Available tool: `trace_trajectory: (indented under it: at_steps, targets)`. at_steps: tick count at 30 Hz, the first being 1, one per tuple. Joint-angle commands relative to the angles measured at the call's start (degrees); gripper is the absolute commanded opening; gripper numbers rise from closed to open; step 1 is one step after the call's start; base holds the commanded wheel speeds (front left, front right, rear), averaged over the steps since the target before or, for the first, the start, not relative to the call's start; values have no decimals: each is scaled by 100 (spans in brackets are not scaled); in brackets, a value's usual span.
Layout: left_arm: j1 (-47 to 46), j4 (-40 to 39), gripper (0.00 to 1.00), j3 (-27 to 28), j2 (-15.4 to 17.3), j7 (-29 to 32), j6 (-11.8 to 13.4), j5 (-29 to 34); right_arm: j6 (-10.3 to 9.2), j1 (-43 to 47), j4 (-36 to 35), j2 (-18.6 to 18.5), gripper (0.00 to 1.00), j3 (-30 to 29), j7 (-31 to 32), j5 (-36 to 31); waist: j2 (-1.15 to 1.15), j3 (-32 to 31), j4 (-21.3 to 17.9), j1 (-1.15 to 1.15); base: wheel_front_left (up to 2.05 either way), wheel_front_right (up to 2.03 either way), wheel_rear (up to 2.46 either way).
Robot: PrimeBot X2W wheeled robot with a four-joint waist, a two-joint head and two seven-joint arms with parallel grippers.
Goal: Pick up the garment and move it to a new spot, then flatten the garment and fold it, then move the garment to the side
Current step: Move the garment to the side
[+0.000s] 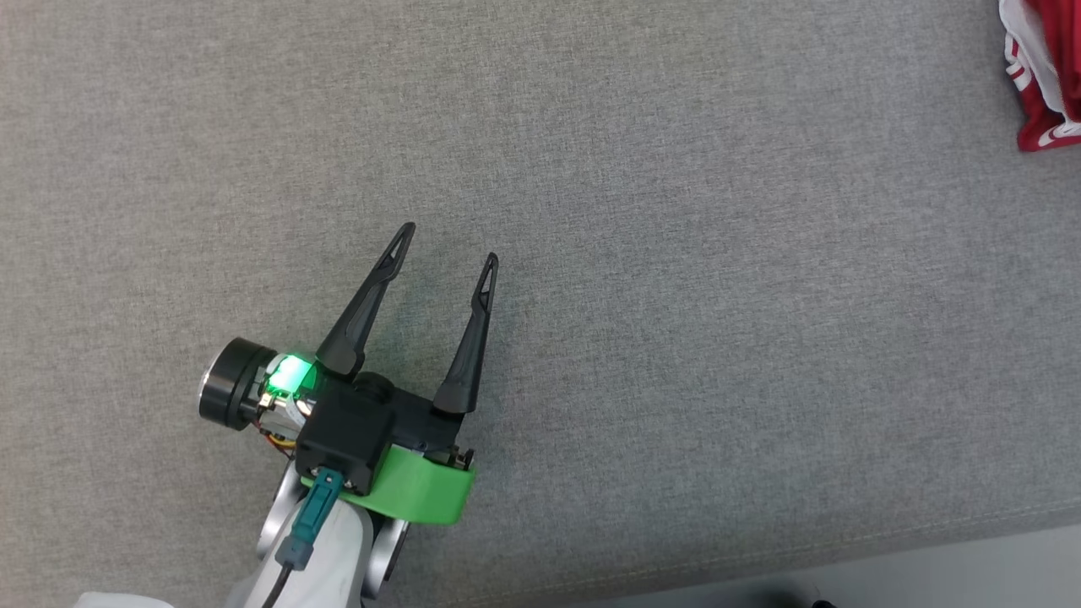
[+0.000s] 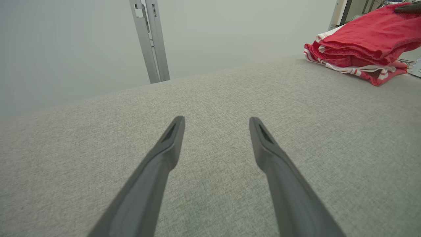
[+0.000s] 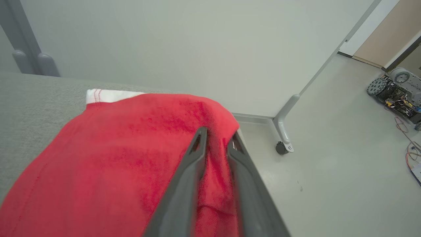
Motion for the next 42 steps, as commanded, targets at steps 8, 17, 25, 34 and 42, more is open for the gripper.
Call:
trace_trajectory:
  at_steps: [8,17,25,34,42]
  targets:
    - [29,72,100,-40,19,-13,52,-33,-11,-34,153,866,100,-1491,-193,-1653,0,-345,118,-1,0,0,0]
    - [460,303,100,127,-93,-13,212,-316,-12,1846,-1442,2704,100,-2601,-195,-2829,0,-1329,280,-1,0,0,0]
    - [1123,646,100,530,-166,-13,457,-736,-12,3367,-2594,3969,100,-2343,-197,-2945,0,-2337,418,-1,0,0,0]
    - [1798,583,100,934,-189,-13,393,-783,-11,4745,-3345,4836,100,-2363,-196,-3569,0,-3155,453,-1,0,0,0]
    - [2273,272,100,1269,-194,-13,375,-749,-11,5558,-3703,5085,100,-2440,-196,-3812,0,-3548,431,-1,0,0,0]
